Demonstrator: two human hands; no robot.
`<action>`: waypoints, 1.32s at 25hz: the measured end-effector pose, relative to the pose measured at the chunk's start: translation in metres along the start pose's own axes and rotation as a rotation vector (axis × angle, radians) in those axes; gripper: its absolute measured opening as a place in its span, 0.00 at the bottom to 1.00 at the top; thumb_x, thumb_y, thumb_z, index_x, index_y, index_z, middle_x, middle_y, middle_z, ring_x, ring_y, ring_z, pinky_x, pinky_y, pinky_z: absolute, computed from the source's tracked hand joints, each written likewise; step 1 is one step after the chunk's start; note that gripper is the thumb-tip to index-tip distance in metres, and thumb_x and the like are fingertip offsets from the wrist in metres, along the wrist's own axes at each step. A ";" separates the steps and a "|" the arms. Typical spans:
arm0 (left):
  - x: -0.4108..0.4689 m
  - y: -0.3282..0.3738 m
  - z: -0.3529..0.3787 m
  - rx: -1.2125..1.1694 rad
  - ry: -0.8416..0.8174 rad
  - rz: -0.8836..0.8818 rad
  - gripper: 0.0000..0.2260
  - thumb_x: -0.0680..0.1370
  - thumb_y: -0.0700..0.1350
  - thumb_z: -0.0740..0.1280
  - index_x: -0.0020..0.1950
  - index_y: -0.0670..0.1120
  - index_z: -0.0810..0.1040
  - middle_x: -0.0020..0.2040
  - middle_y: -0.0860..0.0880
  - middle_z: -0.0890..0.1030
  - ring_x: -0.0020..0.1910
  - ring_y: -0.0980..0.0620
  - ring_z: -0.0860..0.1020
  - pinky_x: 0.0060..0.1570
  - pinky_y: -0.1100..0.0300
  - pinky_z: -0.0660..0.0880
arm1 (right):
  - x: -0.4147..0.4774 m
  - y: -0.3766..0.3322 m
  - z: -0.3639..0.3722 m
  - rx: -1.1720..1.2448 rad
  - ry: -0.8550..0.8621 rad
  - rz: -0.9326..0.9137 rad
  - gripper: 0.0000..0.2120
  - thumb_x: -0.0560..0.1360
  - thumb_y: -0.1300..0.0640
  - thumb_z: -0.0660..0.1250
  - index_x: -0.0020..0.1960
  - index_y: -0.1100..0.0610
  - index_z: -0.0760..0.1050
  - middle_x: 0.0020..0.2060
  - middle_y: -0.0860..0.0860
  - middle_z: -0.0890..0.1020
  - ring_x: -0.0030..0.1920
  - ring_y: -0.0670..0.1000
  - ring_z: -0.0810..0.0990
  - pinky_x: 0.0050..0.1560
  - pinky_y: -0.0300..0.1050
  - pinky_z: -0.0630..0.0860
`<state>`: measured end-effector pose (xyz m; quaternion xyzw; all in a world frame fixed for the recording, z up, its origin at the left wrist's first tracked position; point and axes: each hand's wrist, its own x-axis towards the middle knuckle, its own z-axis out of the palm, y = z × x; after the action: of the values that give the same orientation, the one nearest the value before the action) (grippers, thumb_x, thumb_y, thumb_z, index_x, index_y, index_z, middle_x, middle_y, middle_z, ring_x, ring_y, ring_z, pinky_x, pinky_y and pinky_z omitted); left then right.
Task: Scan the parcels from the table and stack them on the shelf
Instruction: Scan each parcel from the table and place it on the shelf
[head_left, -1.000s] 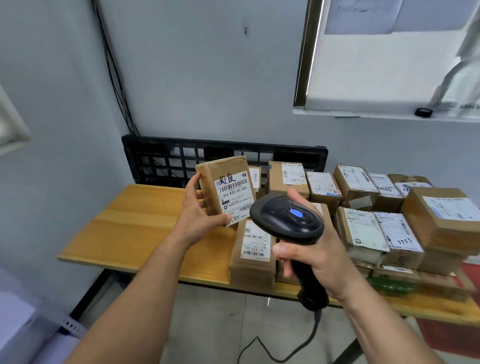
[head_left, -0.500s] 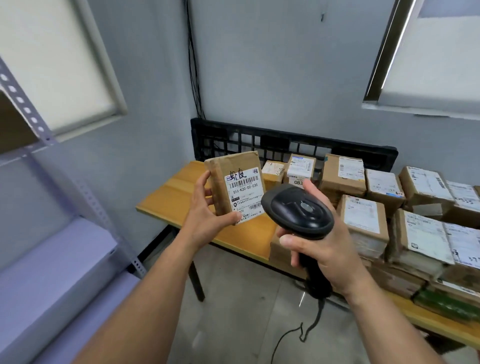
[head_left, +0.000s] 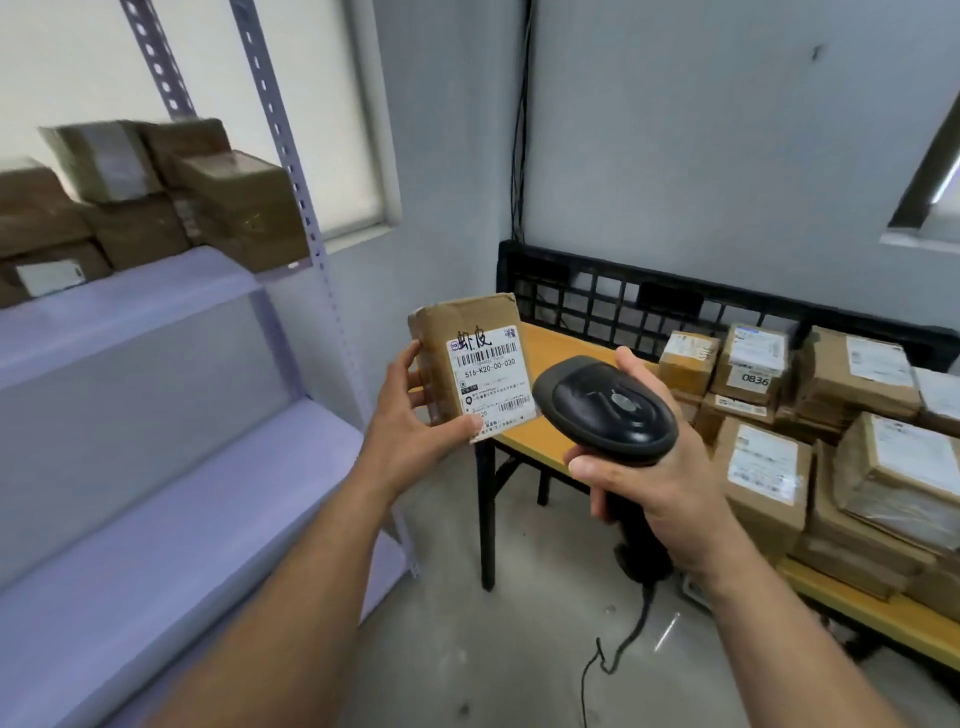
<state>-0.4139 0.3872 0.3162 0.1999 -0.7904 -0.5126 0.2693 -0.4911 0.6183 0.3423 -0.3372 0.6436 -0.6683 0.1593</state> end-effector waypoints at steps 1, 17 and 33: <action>-0.004 -0.006 -0.022 -0.004 0.018 -0.002 0.44 0.67 0.44 0.79 0.74 0.58 0.57 0.66 0.52 0.73 0.62 0.58 0.74 0.46 0.69 0.75 | 0.001 -0.002 0.020 -0.002 -0.007 0.001 0.52 0.60 0.60 0.80 0.75 0.41 0.56 0.46 0.57 0.84 0.27 0.56 0.79 0.26 0.47 0.78; -0.046 -0.054 -0.251 0.062 0.310 -0.037 0.39 0.70 0.45 0.77 0.73 0.59 0.58 0.65 0.55 0.73 0.62 0.57 0.74 0.49 0.70 0.70 | 0.039 -0.010 0.239 0.082 -0.243 -0.009 0.49 0.62 0.66 0.78 0.72 0.36 0.59 0.35 0.62 0.82 0.24 0.56 0.75 0.25 0.48 0.74; -0.080 -0.033 -0.458 0.188 0.846 -0.064 0.30 0.73 0.44 0.73 0.71 0.58 0.64 0.56 0.58 0.77 0.55 0.59 0.78 0.55 0.54 0.78 | 0.106 -0.033 0.400 0.096 -0.607 -0.123 0.45 0.66 0.70 0.76 0.67 0.31 0.63 0.54 0.56 0.81 0.28 0.57 0.78 0.29 0.48 0.78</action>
<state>-0.0614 0.0996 0.4196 0.4405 -0.6471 -0.3195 0.5340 -0.2985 0.2526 0.3783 -0.5517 0.5128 -0.5751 0.3193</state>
